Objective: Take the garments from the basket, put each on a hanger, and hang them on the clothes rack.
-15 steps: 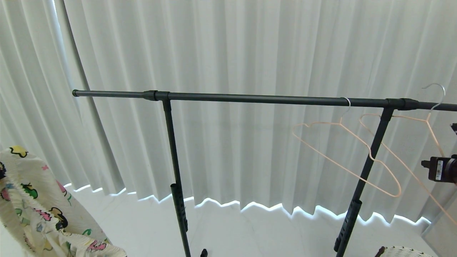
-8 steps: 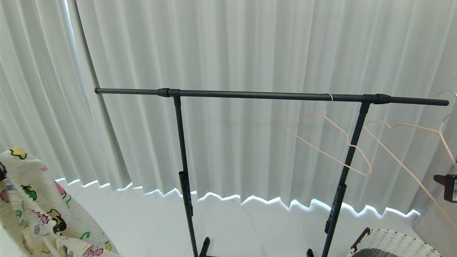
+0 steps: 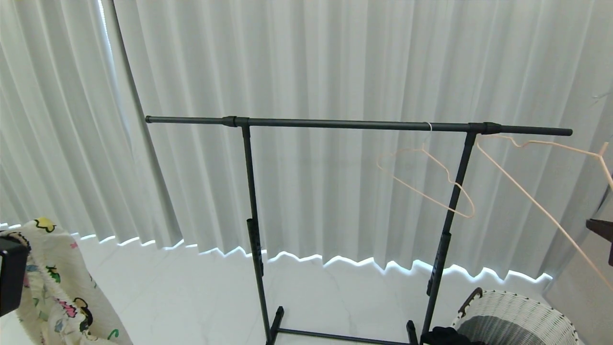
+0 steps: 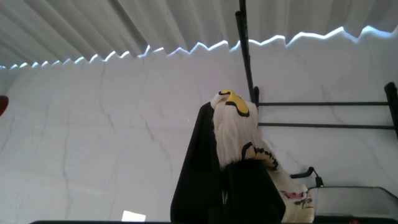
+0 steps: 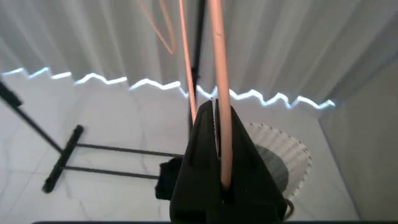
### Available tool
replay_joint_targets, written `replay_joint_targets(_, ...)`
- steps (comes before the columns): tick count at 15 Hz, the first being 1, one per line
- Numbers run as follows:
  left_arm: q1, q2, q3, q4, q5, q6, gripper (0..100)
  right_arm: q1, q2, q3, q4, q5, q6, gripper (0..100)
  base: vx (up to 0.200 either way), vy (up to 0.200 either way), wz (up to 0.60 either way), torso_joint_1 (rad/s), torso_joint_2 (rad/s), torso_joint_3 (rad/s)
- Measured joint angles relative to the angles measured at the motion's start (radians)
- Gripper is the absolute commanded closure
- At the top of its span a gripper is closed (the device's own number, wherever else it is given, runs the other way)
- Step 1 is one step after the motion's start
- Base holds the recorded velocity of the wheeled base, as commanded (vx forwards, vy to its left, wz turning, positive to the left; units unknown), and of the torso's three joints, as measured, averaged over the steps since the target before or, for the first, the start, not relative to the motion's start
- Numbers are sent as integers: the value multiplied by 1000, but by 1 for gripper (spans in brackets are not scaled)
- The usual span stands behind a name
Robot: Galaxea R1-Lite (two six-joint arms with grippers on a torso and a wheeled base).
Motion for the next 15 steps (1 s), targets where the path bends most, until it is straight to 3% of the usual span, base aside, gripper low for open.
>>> replay_joint_targets(4, -35, 74, -19, -17, 2, -10, 100, 255, -60, 0, 22, 38, 1, 100, 0, 0, 0, 0, 0, 0)
replay_joint_targets(8, -45, 269, -116, -93, 16, -160, 100, 634, -84, 45, 49, 43, 21, 100, 0, 0, 0, 0, 0, 0)
replay_joint_targets(10, -56, 358, -169, -124, 21, -194, 100, 794, -89, 62, 51, 43, 61, 100, 0, 0, 0, 0, 0, 0)
replay_joint_targets(12, -62, 426, -211, -170, 22, -210, 100, 899, -89, 70, 53, 41, 94, 100, 0, 0, 0, 0, 0, 0)
replay_joint_targets(15, -63, 500, -239, -263, 24, -212, 100, 977, -89, 66, 50, 43, 139, 100, 0, 0, 0, 0, 0, 0)
